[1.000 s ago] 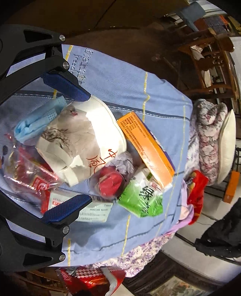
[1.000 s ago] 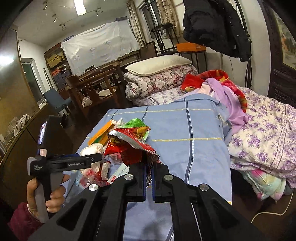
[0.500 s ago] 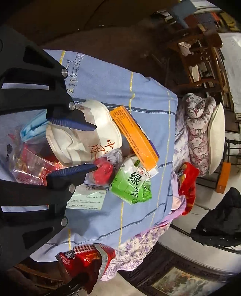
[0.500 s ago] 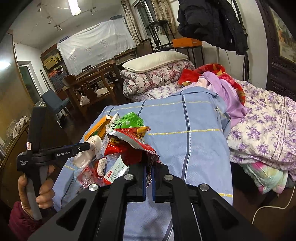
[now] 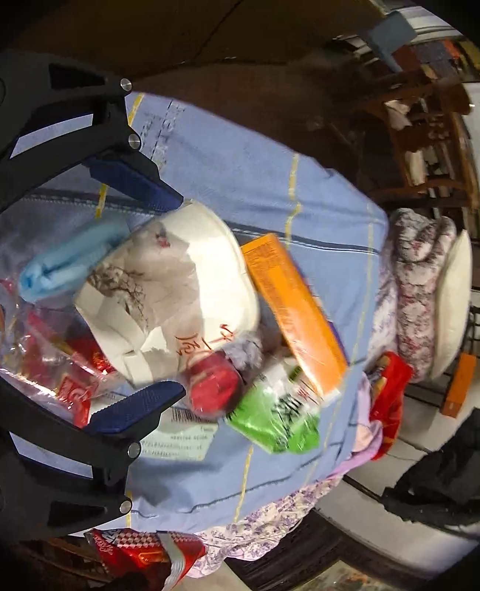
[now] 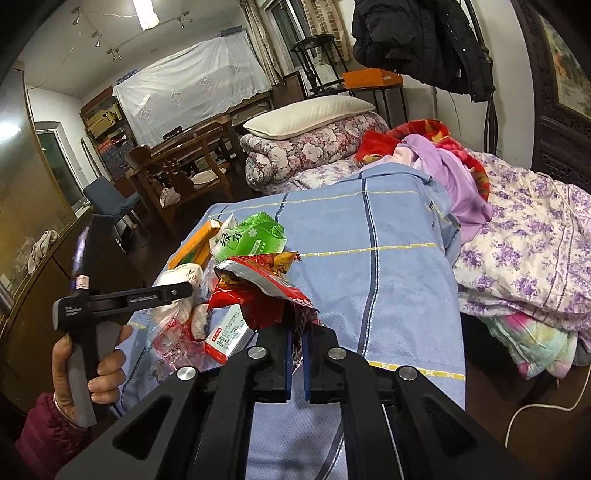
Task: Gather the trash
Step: 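Grasp the white paper cup with the left tool while the right tool holds the wrapper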
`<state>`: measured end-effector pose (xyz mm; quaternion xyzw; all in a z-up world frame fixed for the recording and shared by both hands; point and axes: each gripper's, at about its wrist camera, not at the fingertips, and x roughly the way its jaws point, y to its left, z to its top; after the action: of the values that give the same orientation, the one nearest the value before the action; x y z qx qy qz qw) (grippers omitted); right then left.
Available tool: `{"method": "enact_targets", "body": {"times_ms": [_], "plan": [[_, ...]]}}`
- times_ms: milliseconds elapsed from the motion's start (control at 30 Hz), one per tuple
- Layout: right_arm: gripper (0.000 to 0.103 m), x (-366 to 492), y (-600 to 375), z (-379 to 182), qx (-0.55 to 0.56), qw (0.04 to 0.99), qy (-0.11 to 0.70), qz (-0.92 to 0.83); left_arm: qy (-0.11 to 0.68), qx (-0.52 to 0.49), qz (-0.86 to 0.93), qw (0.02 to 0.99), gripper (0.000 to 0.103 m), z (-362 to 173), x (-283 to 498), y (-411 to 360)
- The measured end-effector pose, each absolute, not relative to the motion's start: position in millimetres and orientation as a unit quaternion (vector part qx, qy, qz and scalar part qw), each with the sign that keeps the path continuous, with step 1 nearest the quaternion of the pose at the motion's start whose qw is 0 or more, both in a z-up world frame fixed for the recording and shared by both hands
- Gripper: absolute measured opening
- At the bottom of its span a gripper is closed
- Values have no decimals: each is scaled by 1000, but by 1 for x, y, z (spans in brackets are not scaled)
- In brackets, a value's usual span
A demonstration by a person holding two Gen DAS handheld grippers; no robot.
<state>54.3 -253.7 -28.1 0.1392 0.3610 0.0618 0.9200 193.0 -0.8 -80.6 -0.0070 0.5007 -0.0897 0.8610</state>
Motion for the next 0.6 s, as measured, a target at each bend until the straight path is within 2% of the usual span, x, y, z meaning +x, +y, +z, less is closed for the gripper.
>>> {"method": "enact_targets", "body": {"times_ms": [67,200,267,300,333,600], "plan": [[5,57,-254,-31,140,919,364,61,503,-9,-88,860,90,-85,195,-2],[5,58,-255,-34,142,918,367,59,483,-1,-91,871,73,-80,193,-5],[5,57,-256,-32,144,918,365,59,475,-10,-106,873,55,-73,190,-3],[5,57,-256,-31,144,919,363,59,475,-15,-120,871,29,-70,189,-3],[5,56,-257,-30,144,920,360,58,479,-23,-138,867,25,-66,188,-3],[5,50,-257,-27,144,921,356,60,489,-21,-141,861,23,-69,188,-9]]}}
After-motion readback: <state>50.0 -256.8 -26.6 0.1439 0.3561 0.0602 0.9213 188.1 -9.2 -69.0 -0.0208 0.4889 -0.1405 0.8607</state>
